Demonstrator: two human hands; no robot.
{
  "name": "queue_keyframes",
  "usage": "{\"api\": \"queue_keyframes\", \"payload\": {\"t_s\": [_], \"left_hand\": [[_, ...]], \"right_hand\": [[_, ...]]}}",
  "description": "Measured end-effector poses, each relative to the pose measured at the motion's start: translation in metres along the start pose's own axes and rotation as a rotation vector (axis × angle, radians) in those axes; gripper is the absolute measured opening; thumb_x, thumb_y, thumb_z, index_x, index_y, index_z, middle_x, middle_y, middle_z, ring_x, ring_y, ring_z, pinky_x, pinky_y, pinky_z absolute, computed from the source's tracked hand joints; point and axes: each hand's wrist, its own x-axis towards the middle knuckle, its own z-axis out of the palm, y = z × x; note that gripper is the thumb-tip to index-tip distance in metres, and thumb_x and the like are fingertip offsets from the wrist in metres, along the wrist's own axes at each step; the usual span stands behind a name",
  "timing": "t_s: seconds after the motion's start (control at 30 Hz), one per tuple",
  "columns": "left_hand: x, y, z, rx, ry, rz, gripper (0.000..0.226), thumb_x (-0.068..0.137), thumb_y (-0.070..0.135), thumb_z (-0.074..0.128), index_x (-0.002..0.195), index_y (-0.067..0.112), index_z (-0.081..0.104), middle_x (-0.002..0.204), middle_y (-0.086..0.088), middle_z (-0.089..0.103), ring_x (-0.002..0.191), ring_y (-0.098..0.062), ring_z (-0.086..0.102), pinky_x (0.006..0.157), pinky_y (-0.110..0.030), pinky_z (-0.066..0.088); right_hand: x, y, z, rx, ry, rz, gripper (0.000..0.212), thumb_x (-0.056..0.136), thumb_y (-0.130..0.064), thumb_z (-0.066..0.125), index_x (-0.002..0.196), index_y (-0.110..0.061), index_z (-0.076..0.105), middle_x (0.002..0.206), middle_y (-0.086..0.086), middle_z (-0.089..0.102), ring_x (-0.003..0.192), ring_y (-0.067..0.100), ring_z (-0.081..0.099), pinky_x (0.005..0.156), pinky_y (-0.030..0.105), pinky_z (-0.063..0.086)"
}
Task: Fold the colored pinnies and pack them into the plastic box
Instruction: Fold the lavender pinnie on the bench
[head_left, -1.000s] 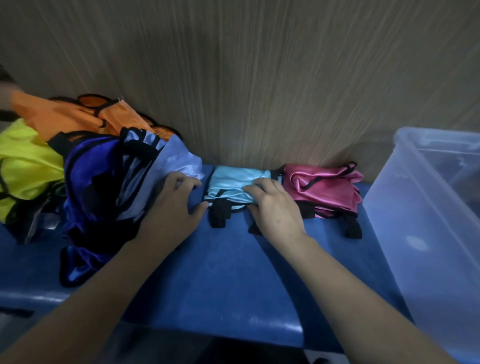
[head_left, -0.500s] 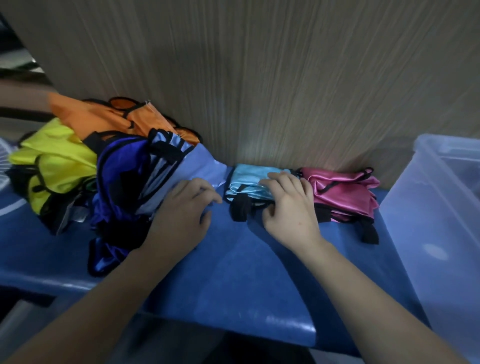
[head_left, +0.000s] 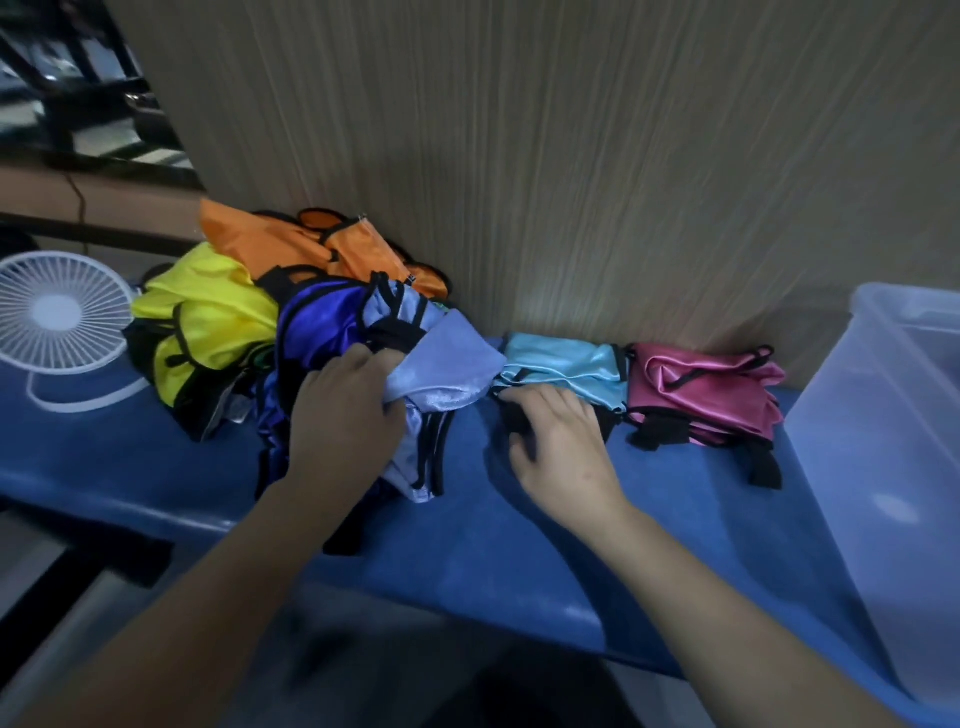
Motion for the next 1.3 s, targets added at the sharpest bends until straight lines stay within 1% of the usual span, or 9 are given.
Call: {"api": "queue_keyframes", "payload": {"t_s": [0.1,0.27,0.37,0.47,0.53,0.63,0.73,1.03,1.3], "left_hand": [[-0.006,0.007,-0.012,-0.092,0.049,0.048,0.032,0.075,0.006,0.056,0.103,0.016,0.067,0.083,0.0,0.046,0.07,-0.032,0.056,0.068,-0.033,0.035],[-0.023,0.015,-0.031,-0.249,0.072,0.119,0.037,0.075,0.02,0.043,0.102,0.019,0.068,0.089,-0.006,0.051,0.069,-0.03,0.057,0.063,-0.037,0.043],[-0.032,0.018,-0.041,-0.299,0.061,0.155,0.035,0.073,0.021,0.046,0.102,0.024,0.064,0.09,-0.003,0.051,0.074,-0.031,0.058,0.06,-0.042,0.047],[-0.044,0.026,-0.05,-0.305,-0.01,0.18,0.034,0.072,0.013,0.054,0.101,0.023,0.069,0.088,0.0,0.051,0.074,-0.028,0.059,0.056,-0.043,0.049],[-0.053,0.031,-0.055,-0.318,-0.069,0.194,0.037,0.073,0.016,0.055,0.104,0.027,0.071,0.091,0.007,0.051,0.078,-0.02,0.059,0.06,-0.038,0.05],[-0.066,0.035,-0.062,-0.373,-0.116,0.207,0.044,0.072,0.029,0.049,0.111,0.031,0.07,0.098,0.015,0.052,0.086,-0.007,0.058,0.067,-0.03,0.051],[-0.081,0.042,-0.067,-0.417,-0.149,0.22,0.051,0.07,0.034,0.044,0.114,0.029,0.069,0.103,0.015,0.054,0.092,-0.005,0.059,0.075,-0.024,0.049],[-0.112,0.064,-0.075,-0.403,-0.437,0.217,0.049,0.079,0.046,0.077,0.122,0.036,0.056,0.115,0.022,0.05,0.108,0.003,0.052,0.096,-0.034,0.047],[-0.108,0.098,-0.064,-0.463,-0.61,0.255,0.015,0.093,0.028,0.068,0.106,0.034,0.063,0.111,0.009,0.055,0.102,-0.005,0.056,0.084,-0.017,0.041]], "right_hand": [[-0.005,-0.005,-0.001,0.148,-0.069,0.048,0.051,0.087,-0.016,0.063,0.137,-0.017,0.051,0.129,-0.001,0.057,0.12,0.021,0.051,0.104,0.036,0.039],[-0.01,-0.014,-0.008,0.403,-0.035,0.204,0.067,0.084,-0.027,0.071,0.144,-0.019,0.041,0.137,-0.003,0.052,0.127,0.017,0.049,0.109,0.04,0.04],[-0.015,-0.021,-0.016,0.459,-0.013,0.238,0.071,0.082,-0.034,0.072,0.145,-0.019,0.042,0.138,-0.004,0.053,0.127,0.012,0.05,0.107,0.029,0.041],[-0.024,-0.029,-0.027,0.591,-0.041,0.279,0.043,0.083,-0.016,0.076,0.123,-0.02,0.06,0.111,-0.009,0.068,0.1,0.003,0.061,0.084,0.013,0.044],[-0.031,-0.032,-0.036,0.635,-0.035,0.258,0.024,0.083,-0.005,0.073,0.103,-0.015,0.065,0.092,-0.001,0.07,0.084,0.01,0.063,0.074,0.02,0.046],[-0.044,-0.035,-0.051,0.734,-0.022,0.244,0.019,0.081,0.005,0.066,0.093,-0.009,0.061,0.082,0.0,0.065,0.073,0.007,0.054,0.069,0.021,0.044],[-0.061,-0.036,-0.067,0.741,-0.002,0.208,0.014,0.075,0.002,0.062,0.086,-0.006,0.056,0.075,-0.001,0.056,0.07,0.008,0.047,0.063,0.024,0.039],[-0.117,-0.024,-0.125,0.744,0.01,0.205,0.028,0.073,0.014,0.058,0.076,-0.013,0.051,0.072,0.004,0.052,0.068,0.012,0.046,0.061,0.033,0.035],[-0.153,-0.004,-0.166,0.717,0.009,0.295,0.026,0.071,0.004,0.053,0.086,-0.016,0.06,0.079,0.0,0.056,0.073,0.014,0.049,0.064,0.03,0.035]]}}
